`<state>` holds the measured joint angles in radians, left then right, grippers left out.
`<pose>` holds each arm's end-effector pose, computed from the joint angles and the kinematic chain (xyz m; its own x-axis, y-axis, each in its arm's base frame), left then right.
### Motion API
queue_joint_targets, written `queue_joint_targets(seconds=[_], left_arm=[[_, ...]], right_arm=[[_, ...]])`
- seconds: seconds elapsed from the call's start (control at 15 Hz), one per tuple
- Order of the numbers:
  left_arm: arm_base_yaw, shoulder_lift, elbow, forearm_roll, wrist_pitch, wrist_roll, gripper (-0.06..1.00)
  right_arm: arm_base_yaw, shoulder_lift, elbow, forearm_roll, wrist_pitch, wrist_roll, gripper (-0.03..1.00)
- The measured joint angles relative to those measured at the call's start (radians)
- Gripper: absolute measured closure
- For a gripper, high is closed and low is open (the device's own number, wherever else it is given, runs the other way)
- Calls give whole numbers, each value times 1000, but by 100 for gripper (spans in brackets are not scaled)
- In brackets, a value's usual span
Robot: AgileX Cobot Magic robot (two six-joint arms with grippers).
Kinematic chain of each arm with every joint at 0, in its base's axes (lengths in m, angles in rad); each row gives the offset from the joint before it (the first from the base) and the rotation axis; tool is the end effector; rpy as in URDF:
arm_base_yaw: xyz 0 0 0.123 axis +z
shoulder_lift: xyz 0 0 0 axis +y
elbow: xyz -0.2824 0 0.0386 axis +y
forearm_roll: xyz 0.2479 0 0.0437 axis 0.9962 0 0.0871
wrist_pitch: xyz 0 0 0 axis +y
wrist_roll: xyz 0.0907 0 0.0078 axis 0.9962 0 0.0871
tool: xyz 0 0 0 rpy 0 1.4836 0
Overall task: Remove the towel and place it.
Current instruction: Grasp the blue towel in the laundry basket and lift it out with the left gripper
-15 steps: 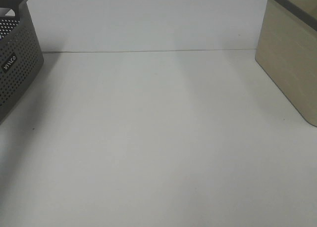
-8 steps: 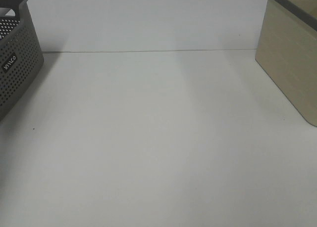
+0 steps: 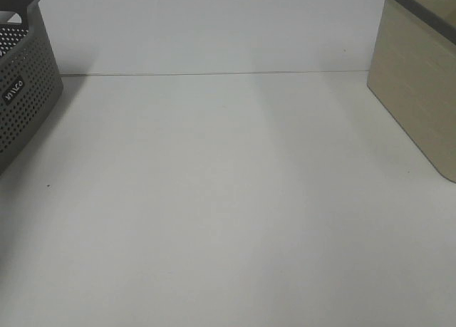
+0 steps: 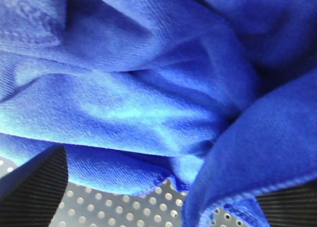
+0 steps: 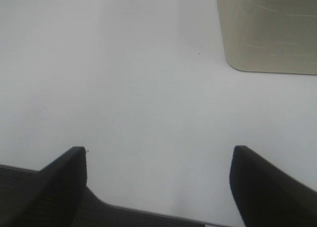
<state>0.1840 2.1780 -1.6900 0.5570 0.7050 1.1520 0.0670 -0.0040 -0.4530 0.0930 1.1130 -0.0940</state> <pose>0.4627 0.1179 0.1821 -0.3260 0.8947 0.3054 0.8490 0.1350 0.5108 -0.0034 0.0074 0.2602 -0.5280 -0.0881 -0.8447 -0.1649 0.9863 0.0002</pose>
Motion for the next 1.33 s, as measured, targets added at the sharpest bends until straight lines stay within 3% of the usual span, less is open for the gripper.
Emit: queue_joint_targets(seconds=[0.27,0.33,0.4,0.8,1.33], left_arm=[[0,0,-1,1,78,39,17],[0,0,-1,1,81,48,33],[0,0,-1,1,81,49,38],[0,1,-1,1,79,46,93],[-3,-19,-1,12,130,-99,94]], right_arm=[[0,0,0,0,0,0,19],[0,0,0,0,0,0,19],[0,0,0,0,0,0,19],[0,0,0,0,0,0,19],[0,0,0,0,0,0,19]])
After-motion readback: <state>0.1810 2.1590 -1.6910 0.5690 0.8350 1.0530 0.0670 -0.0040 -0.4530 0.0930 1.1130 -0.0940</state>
